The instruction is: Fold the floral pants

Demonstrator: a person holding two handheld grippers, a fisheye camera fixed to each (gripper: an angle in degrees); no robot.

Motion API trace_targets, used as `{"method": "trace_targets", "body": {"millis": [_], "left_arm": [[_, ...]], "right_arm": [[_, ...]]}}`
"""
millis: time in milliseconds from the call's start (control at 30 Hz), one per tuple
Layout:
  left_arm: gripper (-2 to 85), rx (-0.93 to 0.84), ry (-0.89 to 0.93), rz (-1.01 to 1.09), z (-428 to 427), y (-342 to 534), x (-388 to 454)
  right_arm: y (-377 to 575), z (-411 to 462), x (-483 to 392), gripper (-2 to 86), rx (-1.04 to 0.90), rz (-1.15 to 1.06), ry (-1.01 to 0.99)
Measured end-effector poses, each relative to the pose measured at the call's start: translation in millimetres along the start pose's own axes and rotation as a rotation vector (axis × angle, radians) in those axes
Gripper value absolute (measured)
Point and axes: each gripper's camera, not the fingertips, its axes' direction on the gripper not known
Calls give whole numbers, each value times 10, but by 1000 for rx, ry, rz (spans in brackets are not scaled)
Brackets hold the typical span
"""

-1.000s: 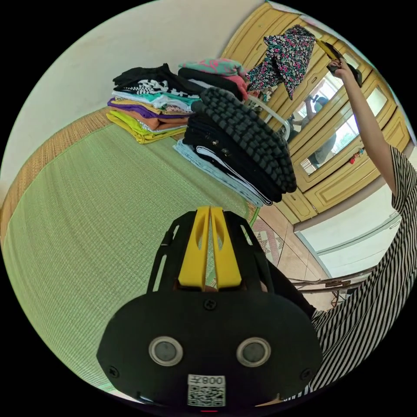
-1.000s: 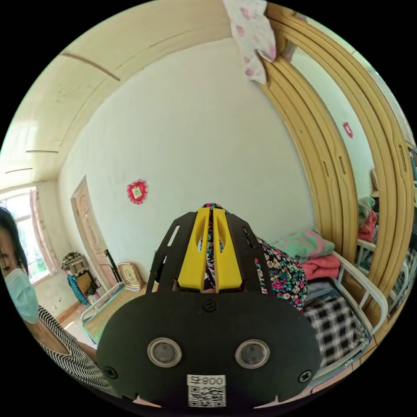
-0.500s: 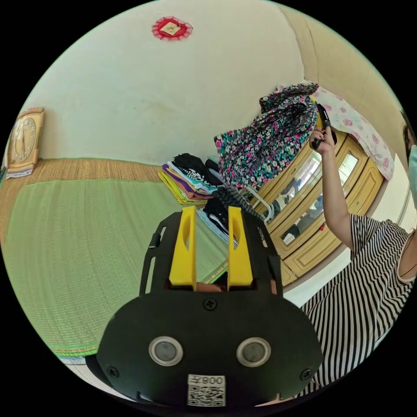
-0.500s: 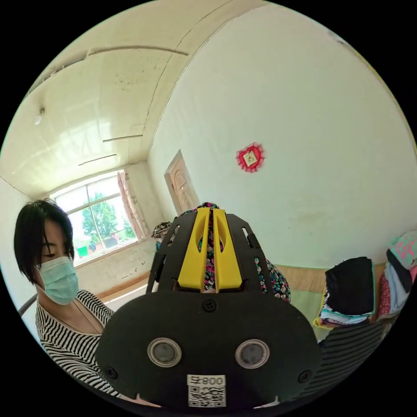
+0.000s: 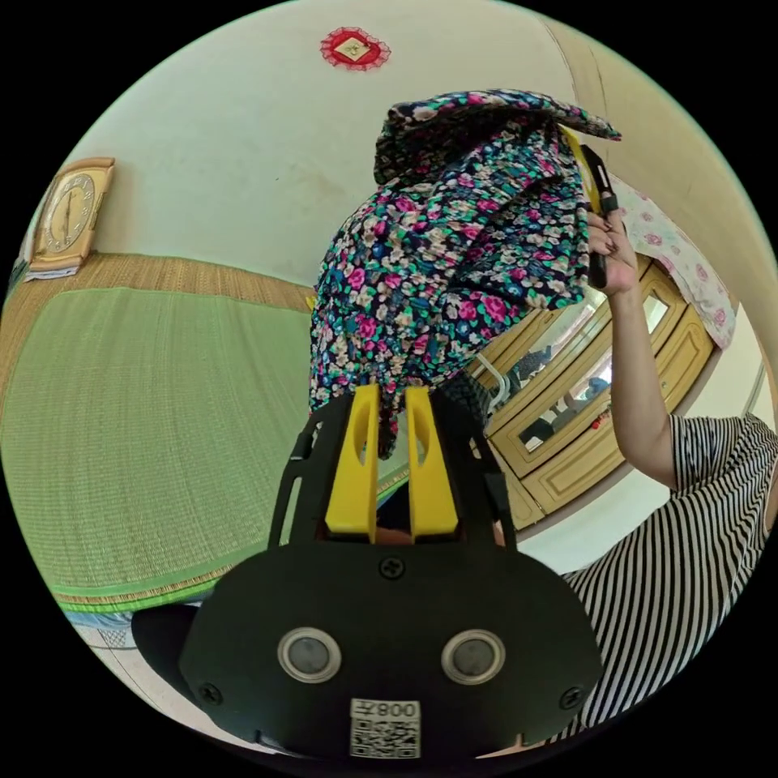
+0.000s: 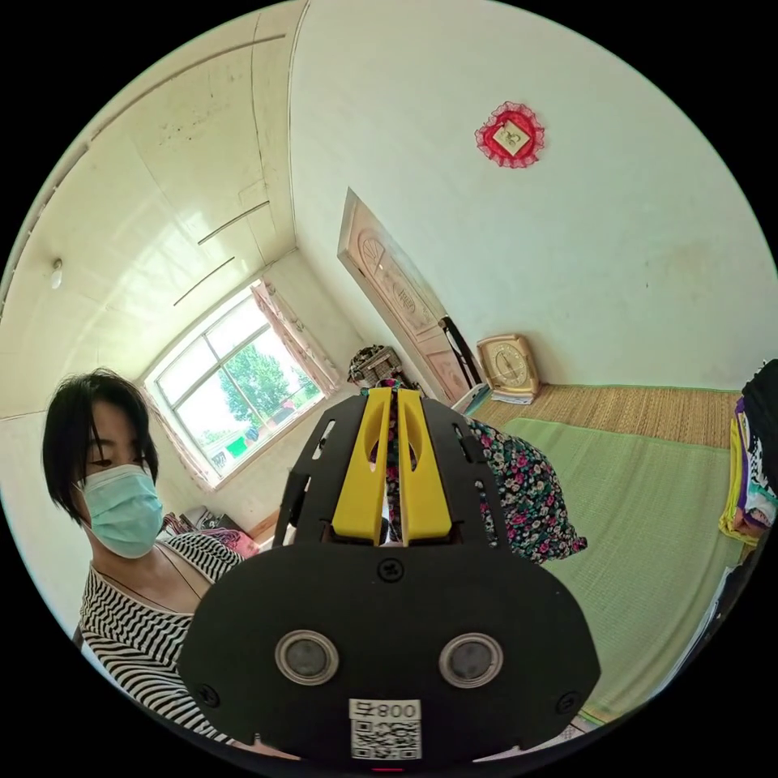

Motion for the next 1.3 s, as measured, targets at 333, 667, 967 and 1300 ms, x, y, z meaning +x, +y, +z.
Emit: {"method": "trace_targets", "body": {"millis": [333,667,967,1300], "left_arm": [[26,97,19,-33,-819,422,-563],[24,-210,-28,-260,-715,1110,-1250],[23,-215,-21,-298,-715,1319,-1403],[24,-212,2,-263,-737,1447,-1382]], "right_arm": [[43,426,583,9,37,86,113],[2046,505,2790,9,-15,828,402],[3071,1924,2897,65,-299,863,215],[3603,2628,3321,75,-308,1026,79]]}}
